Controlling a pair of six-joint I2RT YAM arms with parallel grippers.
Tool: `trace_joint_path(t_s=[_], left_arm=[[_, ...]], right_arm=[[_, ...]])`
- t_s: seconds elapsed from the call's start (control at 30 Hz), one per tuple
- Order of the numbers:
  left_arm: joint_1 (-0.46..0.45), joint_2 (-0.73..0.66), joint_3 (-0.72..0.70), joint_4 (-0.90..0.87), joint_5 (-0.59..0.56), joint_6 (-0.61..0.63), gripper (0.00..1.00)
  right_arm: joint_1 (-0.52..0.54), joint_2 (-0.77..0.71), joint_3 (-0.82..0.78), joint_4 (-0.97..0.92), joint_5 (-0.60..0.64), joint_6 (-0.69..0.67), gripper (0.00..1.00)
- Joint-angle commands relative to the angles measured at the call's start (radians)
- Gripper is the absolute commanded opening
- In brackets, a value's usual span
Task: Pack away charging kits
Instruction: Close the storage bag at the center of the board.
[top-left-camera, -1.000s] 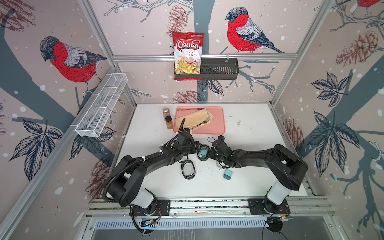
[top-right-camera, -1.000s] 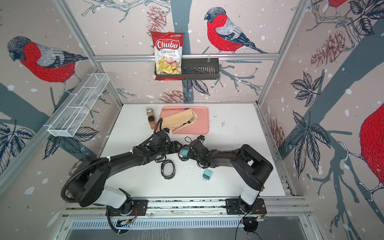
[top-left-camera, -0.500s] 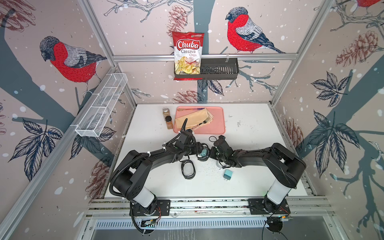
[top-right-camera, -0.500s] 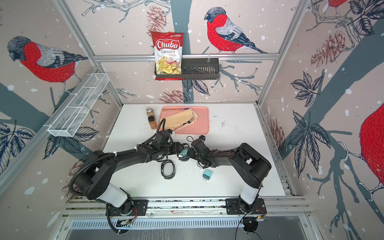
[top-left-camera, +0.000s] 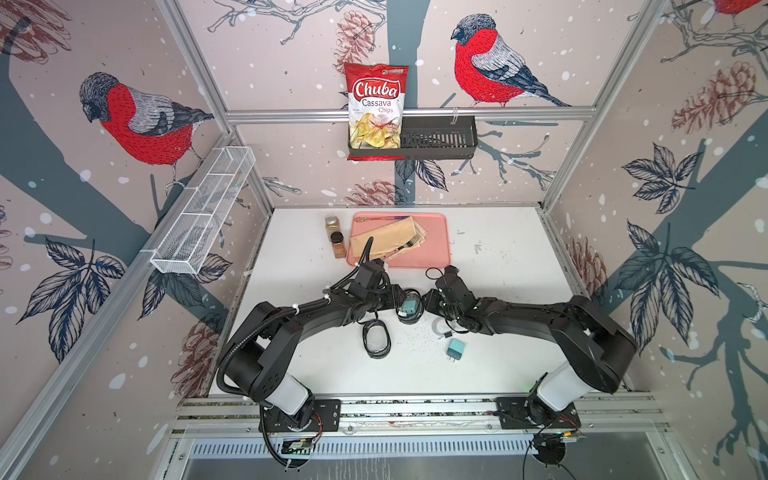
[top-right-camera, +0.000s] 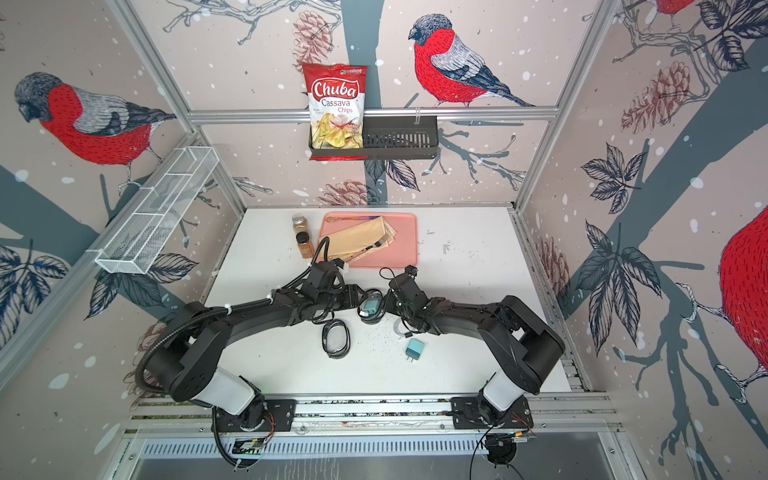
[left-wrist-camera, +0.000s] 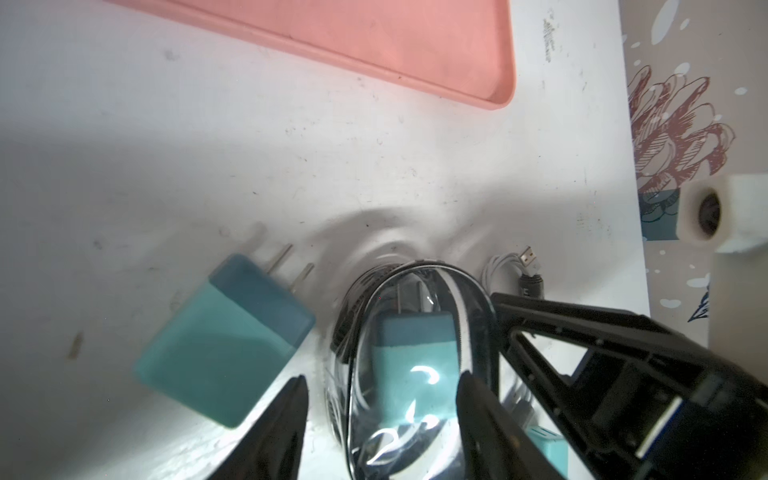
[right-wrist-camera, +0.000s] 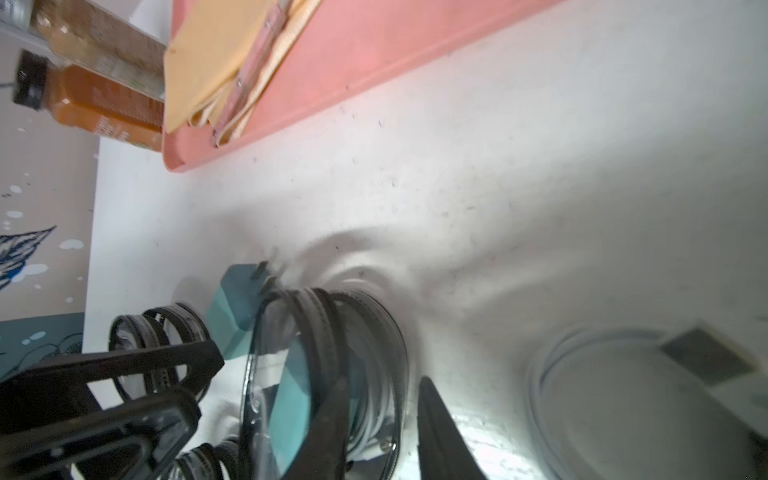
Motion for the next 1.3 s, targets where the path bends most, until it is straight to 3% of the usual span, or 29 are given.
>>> trace_joint_path(t_s=[0.0, 0.1, 0.23, 0.33, 0.53, 0.63, 1.27], left_arm=[[0.001, -0.049, -0.025, 0.041, -0.014, -0.005, 0.63], [0.001, -0.088, -0.044, 0.049, -0.029, -0.009, 0.65], [0.002, -0.105, -0.052, 0.047, -0.037, -0.012, 0.65], [0.003, -0.106, -0.052, 0.043, -0.040, -0.012, 0.65], [0.003, -0.103, -0.052, 0.043, -0.043, -0.013, 0.65], [0.003, -0.094, -0.047, 0.039, -0.045, -0.015, 0.65], [0.022, 0.026, -0.021, 0.080, 0.062, -0.028, 0.66]], right_arm=[[-0.005, -0.038, -0.011, -0.025, 0.019, -0.007, 0.35], [0.016, -0.032, 0.002, -0.014, 0.007, 0.002, 0.47], [0.039, 0.035, 0.050, -0.016, -0.014, 0.008, 0.49], [0.044, 0.079, 0.066, -0.016, -0.024, 0.015, 0.43], [0.044, 0.088, 0.048, -0.009, -0.016, 0.028, 0.08], [0.043, 0.080, 0.041, -0.026, 0.000, 0.030, 0.02], [0.044, 0.064, -0.029, 0.004, 0.023, 0.028, 0.00]])
